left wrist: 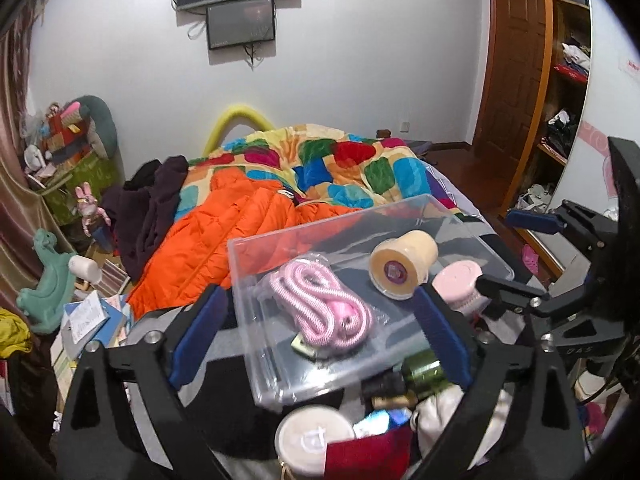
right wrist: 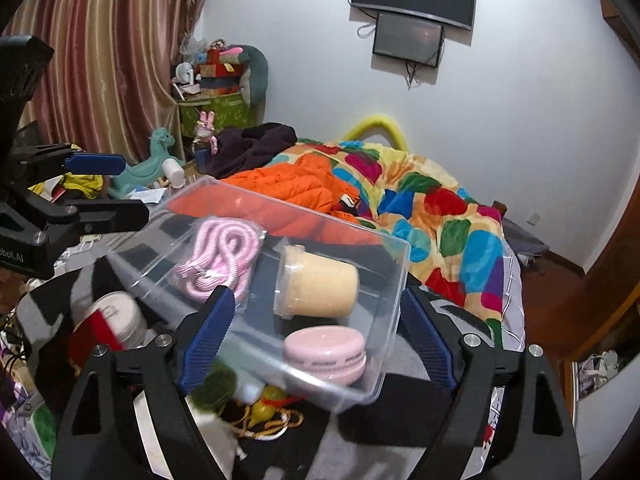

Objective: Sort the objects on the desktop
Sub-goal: 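Grasp the red velvet pouch with the left gripper while the right gripper grasps the white bag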

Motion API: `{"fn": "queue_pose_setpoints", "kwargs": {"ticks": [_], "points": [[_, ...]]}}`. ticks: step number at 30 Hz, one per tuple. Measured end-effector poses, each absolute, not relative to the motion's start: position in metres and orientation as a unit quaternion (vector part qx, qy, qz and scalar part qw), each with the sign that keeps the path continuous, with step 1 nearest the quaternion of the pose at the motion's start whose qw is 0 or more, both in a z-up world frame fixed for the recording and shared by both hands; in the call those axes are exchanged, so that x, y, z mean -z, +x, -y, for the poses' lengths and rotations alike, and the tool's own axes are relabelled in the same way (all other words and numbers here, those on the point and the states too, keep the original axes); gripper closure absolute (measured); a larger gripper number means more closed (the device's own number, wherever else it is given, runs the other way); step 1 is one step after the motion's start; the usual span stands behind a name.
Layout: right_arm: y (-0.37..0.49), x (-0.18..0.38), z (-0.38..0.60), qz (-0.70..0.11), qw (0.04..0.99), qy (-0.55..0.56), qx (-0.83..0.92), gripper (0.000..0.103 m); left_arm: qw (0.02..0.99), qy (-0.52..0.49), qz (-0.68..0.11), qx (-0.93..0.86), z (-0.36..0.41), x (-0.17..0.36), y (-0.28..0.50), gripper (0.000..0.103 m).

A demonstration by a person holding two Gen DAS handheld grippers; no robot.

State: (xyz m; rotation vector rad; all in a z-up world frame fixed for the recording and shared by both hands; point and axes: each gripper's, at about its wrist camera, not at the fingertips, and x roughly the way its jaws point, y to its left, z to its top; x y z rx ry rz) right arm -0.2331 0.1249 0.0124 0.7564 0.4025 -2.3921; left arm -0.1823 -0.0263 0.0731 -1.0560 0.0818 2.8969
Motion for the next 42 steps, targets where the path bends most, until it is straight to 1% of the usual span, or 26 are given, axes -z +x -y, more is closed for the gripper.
{"fn": "queue_pose_setpoints", "kwargs": {"ticks": [1,2,5,8,9,13,16,20,24,27,32,38,41,42], "points": [[-0.227,-0.014,-0.127,-0.15,0.298,0.278,0.901,0.019,0.028,-0.341,-0.031,-0.939,0.026,-0.073,-0.179,0.007],[-0.219,-0.014,-0.128,-0.149,0.301,0.27,0.902,0.015,0.026,-0.341,-0.037,-0.939,0.025,-0.071,-0.173,0.007],[-0.202,-0.014,-0.13,-0.147,0.303,0.257,0.906,0.008,0.02,-0.338,-0.051,-0.94,0.023,-0.066,-0.158,0.007],[-0.189,-0.011,-0.134,-0.137,0.311,0.248,0.907,0.007,0.019,-0.33,-0.048,-0.942,0.025,-0.057,-0.14,0.006],[-0.185,-0.009,-0.136,-0.129,0.311,0.246,0.909,0.007,0.019,-0.328,-0.043,-0.943,0.027,-0.053,-0.136,0.004],[-0.171,0.004,-0.145,-0.098,0.311,0.246,0.913,0.006,0.017,-0.331,-0.014,-0.943,0.033,-0.039,-0.122,0.004],[-0.167,0.014,-0.148,-0.085,0.296,0.25,0.918,0.006,0.018,-0.334,0.01,-0.942,0.034,-0.028,-0.11,0.004],[-0.164,0.027,-0.153,-0.051,0.282,0.267,0.92,0.006,0.021,-0.342,0.013,-0.939,0.027,-0.01,-0.093,0.004],[-0.153,0.042,-0.15,-0.073,0.253,0.265,0.928,0.006,0.021,-0.349,0.005,-0.937,0.02,0.006,-0.082,0.004],[-0.147,0.053,-0.143,-0.083,0.267,0.279,0.919,0.006,0.029,-0.355,0.006,-0.934,0.017,0.019,-0.075,0.004],[-0.142,0.07,-0.13,-0.062,0.306,0.313,0.897,0.006,0.014,-0.372,0.033,-0.927,0.028,0.037,-0.072,0.004],[-0.133,0.095,-0.1,-0.108,0.318,0.332,0.881,0.005,0.002,-0.386,0.074,-0.92,0.047,0.047,-0.065,0.004],[-0.131,0.102,-0.097,-0.114,0.312,0.32,0.887,0.001,0.002,-0.384,0.075,-0.92,0.045,0.047,-0.065,0.004],[-0.133,0.102,-0.098,-0.111,0.313,0.321,0.887,0.001,0.002,-0.383,0.07,-0.921,0.042,0.046,-0.066,0.004]]}}
